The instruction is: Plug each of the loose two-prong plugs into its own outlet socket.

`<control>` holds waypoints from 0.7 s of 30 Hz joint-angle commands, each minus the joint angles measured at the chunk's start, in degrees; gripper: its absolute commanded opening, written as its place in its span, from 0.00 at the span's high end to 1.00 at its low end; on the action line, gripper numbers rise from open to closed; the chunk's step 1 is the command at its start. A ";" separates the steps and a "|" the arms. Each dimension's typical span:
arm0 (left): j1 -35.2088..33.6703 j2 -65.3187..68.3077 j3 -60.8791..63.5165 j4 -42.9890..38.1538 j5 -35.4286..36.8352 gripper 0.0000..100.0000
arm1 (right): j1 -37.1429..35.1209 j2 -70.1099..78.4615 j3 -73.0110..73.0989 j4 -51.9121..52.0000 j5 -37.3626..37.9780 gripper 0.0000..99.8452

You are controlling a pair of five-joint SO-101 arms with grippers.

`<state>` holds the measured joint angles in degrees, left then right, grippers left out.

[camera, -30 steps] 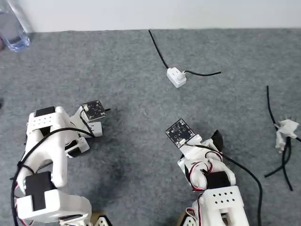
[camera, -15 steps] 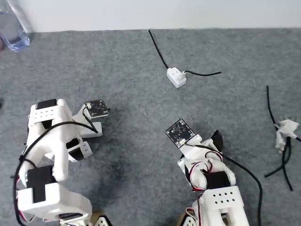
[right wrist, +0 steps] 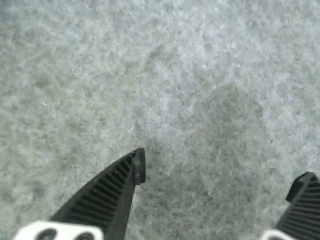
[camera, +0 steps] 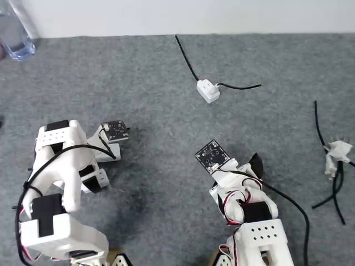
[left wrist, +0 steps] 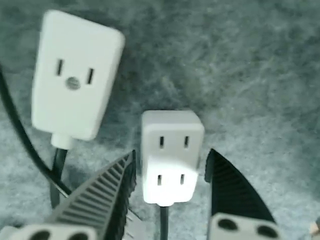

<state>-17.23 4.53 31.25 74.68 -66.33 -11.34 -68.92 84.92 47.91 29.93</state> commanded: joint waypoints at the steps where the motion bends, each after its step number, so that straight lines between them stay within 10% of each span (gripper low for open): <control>1: 0.26 -0.18 0.84 -0.79 -1.49 0.78 | -0.31 -0.66 -0.35 -1.10 0.62 0.57; 9: 0.35 -0.18 5.58 -6.77 -0.26 0.78 | -0.31 -0.66 -0.35 -1.10 0.62 0.57; 16: 0.79 -0.18 5.85 -9.67 23.38 0.78 | -0.31 -0.66 -0.35 -1.10 0.62 0.57; 21: 0.97 -0.18 6.20 -9.23 17.93 0.80 | -0.31 -0.66 -0.35 -1.10 0.62 0.57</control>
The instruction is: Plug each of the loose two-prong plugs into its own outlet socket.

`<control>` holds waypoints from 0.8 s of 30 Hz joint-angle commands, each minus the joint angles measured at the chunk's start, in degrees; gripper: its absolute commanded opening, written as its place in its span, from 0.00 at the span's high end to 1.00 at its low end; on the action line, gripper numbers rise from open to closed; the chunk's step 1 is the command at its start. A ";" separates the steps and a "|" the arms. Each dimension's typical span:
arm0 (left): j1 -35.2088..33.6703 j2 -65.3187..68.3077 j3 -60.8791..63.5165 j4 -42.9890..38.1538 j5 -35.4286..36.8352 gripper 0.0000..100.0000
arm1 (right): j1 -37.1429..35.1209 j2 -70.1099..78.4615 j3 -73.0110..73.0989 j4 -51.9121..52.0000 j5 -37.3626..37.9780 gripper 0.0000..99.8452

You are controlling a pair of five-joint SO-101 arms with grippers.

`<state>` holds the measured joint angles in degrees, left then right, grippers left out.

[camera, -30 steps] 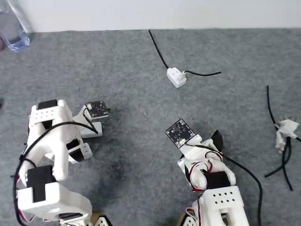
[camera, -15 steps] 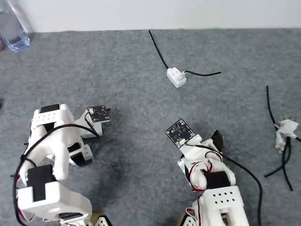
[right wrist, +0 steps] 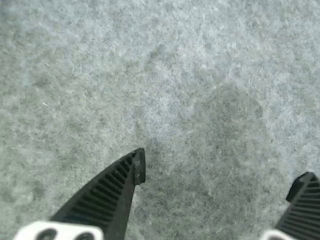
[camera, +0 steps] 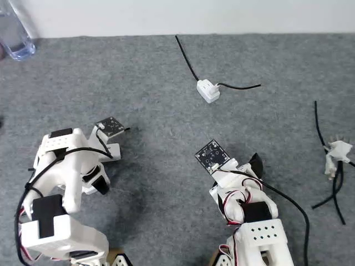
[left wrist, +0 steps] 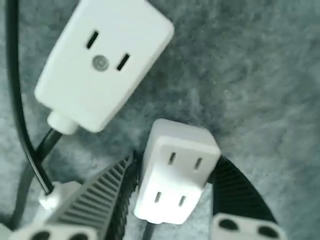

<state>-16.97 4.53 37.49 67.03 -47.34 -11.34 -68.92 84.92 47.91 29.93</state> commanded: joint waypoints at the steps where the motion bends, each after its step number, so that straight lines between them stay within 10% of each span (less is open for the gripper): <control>1: 0.97 -0.18 0.31 -1.76 -1.14 0.83 | -0.31 -0.66 -0.35 -1.10 0.62 0.57; 7: 0.70 -0.18 0.31 -1.85 -1.23 0.99 | -0.31 -0.66 -0.35 -1.10 0.62 0.57; 24: 8.44 -4.40 -15.96 14.15 -1.05 0.99 | -0.40 -0.75 0.09 -1.54 0.62 0.57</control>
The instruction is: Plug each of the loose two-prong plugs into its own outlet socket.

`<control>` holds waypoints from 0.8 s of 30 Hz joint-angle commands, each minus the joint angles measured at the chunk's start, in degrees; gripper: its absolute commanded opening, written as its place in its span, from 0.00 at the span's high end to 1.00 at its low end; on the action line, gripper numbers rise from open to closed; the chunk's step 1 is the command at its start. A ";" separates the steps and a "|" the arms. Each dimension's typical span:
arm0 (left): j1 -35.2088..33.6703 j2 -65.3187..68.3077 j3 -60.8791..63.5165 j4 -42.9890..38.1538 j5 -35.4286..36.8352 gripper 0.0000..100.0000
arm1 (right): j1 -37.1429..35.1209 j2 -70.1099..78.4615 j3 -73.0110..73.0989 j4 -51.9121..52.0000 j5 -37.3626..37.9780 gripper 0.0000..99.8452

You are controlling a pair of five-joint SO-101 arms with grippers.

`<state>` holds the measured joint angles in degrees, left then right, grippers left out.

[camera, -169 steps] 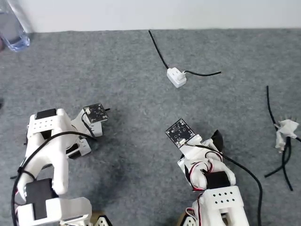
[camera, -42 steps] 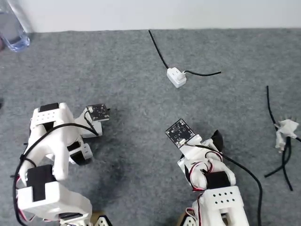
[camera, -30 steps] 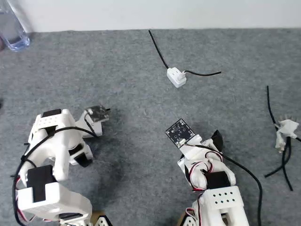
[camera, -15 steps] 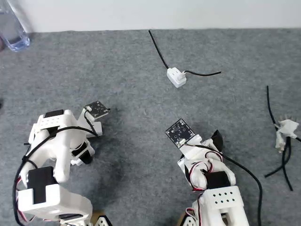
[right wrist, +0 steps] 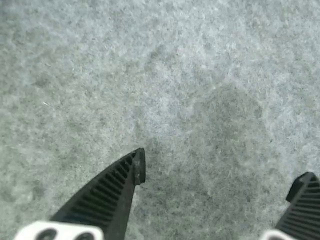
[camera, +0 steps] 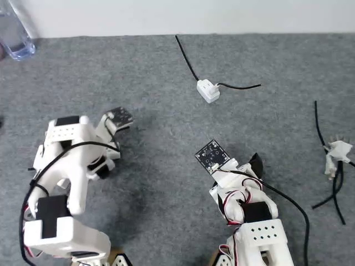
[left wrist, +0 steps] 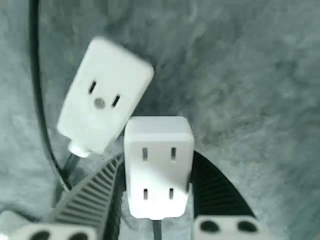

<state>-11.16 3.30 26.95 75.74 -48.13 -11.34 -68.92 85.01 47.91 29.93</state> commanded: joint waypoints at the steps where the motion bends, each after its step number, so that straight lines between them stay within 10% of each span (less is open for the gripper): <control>1: 3.34 -3.34 -6.73 7.47 -0.26 0.99 | -0.40 -0.75 0.44 -2.42 0.62 0.57; 14: 21.01 -2.81 -11.03 17.41 -2.20 0.99 | 0.66 -0.75 0.44 -4.26 0.26 0.57; 24: 34.11 -2.81 -11.12 10.81 -9.49 0.99 | 20.26 -0.75 -3.08 -11.30 -18.11 0.57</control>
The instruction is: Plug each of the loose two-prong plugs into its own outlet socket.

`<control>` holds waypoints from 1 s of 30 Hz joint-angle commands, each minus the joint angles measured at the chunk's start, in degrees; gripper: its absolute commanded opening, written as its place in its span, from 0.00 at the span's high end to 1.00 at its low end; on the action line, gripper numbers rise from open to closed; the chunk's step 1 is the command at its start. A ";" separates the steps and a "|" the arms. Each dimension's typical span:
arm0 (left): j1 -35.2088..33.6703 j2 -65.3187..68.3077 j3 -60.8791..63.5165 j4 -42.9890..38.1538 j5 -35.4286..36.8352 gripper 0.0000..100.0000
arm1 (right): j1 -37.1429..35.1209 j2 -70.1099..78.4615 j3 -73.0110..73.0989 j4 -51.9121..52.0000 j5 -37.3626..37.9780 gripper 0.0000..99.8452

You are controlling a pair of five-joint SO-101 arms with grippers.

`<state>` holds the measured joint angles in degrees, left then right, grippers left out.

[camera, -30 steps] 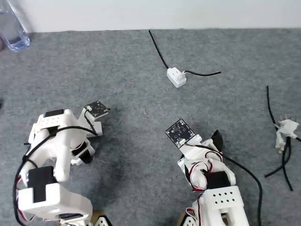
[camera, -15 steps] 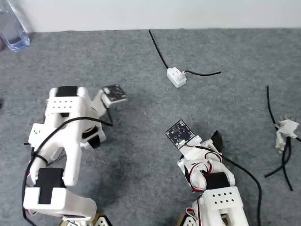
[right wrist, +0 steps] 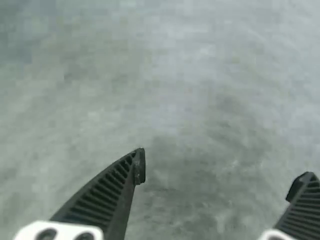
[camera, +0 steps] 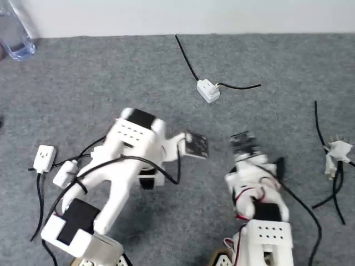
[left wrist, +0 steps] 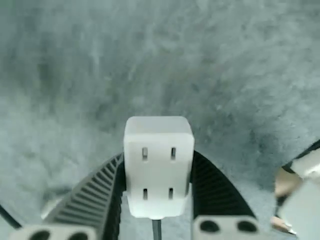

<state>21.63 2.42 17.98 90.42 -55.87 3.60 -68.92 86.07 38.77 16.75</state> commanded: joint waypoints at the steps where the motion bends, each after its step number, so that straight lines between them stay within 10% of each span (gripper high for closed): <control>1: 1.41 -1.93 -2.15 -5.89 -1.76 0.99 | 6.81 -0.75 -4.40 -2.42 -6.33 0.57; 10: 1.41 3.96 -1.54 -17.58 -1.76 0.99 | 11.91 -0.75 -5.01 -3.91 -10.11 0.57; 30: 7.74 22.68 -13.05 -11.87 1.49 0.99 | 12.00 -0.75 -4.92 -4.00 -9.93 0.57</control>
<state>28.04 25.45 6.99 78.73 -55.60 14.95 -68.92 84.13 35.87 7.25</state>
